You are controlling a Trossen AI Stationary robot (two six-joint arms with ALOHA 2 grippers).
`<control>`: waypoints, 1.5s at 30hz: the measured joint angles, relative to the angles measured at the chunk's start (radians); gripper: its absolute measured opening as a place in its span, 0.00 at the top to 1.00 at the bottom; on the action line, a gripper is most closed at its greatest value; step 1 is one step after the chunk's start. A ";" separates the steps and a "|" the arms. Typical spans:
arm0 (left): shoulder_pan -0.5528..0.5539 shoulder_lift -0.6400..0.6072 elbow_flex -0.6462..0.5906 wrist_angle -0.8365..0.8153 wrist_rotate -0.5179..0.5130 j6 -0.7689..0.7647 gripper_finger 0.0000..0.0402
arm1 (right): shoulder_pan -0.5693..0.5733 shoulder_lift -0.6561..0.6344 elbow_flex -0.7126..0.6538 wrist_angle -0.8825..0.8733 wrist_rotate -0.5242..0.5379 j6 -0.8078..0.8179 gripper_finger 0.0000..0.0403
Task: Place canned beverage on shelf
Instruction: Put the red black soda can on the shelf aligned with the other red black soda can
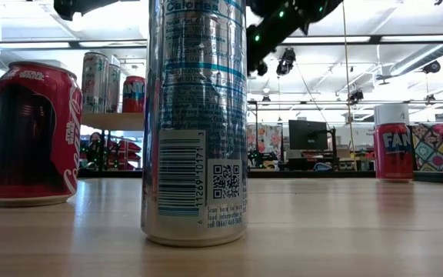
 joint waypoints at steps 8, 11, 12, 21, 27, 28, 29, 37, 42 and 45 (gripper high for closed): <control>0.000 0.000 0.000 0.000 0.000 0.000 0.11 | -0.006 0.045 0.000 0.036 0.000 0.008 0.98; 0.000 0.000 0.000 0.000 0.000 0.001 0.11 | -0.006 0.045 0.000 0.040 0.000 0.008 0.98; 0.000 0.000 0.000 0.000 0.000 0.002 0.11 | -0.006 0.045 0.000 0.041 -0.001 0.008 0.98; 0.000 0.000 0.000 0.000 0.000 0.014 0.11 | -0.005 0.045 0.000 0.044 -0.003 0.008 0.98; 0.000 0.000 0.000 0.002 0.000 0.015 0.11 | -0.005 0.045 0.000 0.044 -0.014 0.013 0.98; 0.000 0.000 0.000 0.004 0.000 0.016 0.11 | -0.004 0.045 0.000 0.044 -0.017 0.014 0.98; 0.000 0.000 0.000 0.006 0.000 0.018 0.11 | -0.005 0.045 0.000 0.044 -0.026 0.014 0.98; 0.000 0.000 0.000 0.017 0.000 0.021 0.11 | -0.005 0.045 0.000 0.043 -0.037 0.023 0.98; 0.000 0.000 0.000 0.019 0.000 0.021 0.11 | 0.007 0.045 -0.001 0.043 -0.037 0.022 0.98; 0.000 0.000 0.000 0.019 0.000 0.021 0.11 | 0.009 0.045 -0.001 0.043 -0.037 0.026 0.98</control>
